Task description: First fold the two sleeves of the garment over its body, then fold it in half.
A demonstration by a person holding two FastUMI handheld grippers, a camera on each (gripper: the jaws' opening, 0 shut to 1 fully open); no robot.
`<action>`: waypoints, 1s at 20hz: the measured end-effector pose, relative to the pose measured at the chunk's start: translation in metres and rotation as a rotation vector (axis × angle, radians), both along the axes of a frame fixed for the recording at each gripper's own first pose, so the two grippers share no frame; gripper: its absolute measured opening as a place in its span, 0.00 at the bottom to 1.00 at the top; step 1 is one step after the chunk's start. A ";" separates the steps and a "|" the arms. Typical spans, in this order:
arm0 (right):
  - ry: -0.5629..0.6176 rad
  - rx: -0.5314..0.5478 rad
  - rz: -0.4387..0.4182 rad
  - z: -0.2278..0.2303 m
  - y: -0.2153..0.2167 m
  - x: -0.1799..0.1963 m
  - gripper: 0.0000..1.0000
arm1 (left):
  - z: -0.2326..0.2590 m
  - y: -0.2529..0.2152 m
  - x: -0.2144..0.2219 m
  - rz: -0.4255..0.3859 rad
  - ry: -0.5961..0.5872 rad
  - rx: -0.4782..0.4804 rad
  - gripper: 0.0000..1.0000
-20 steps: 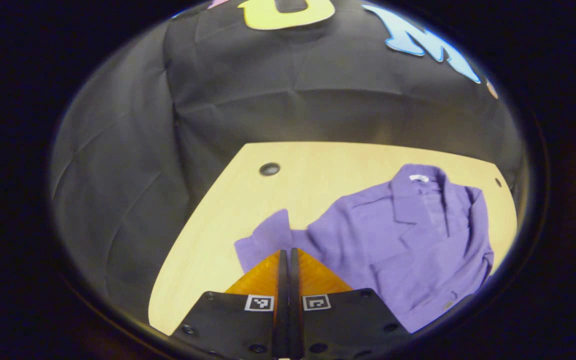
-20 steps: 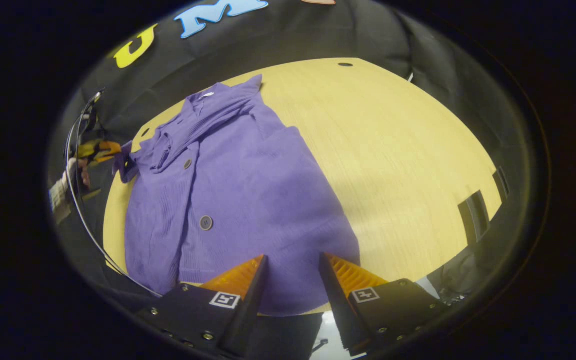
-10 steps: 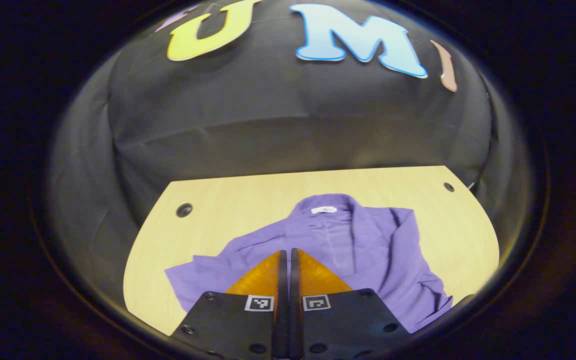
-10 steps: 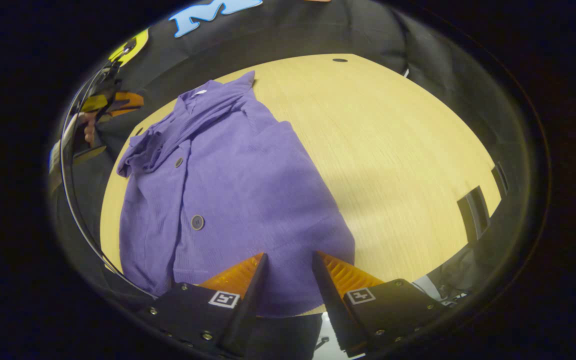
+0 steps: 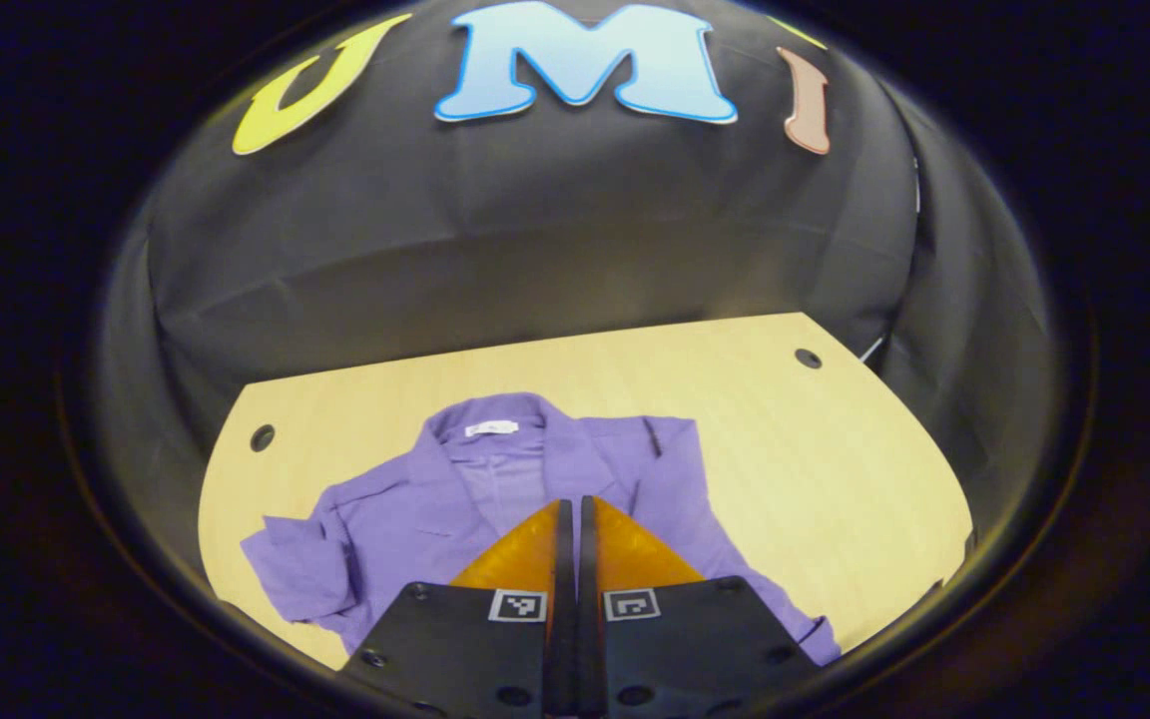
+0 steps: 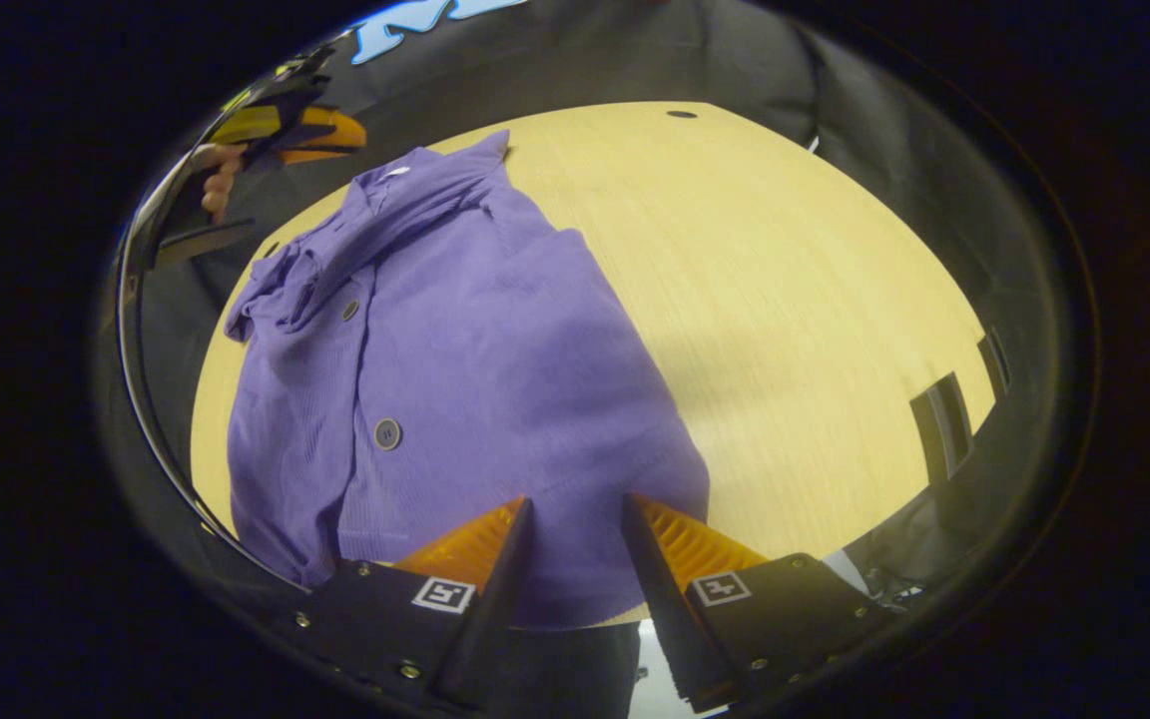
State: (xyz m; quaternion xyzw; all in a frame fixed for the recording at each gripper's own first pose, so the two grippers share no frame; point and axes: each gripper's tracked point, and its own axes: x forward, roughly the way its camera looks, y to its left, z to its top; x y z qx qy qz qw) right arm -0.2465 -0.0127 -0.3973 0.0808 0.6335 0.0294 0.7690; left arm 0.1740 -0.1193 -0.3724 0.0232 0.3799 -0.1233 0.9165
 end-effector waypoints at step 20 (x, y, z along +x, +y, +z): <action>0.041 0.009 0.026 0.000 -0.001 -0.002 0.65 | -0.036 -0.045 -0.028 -0.052 0.122 -0.050 0.07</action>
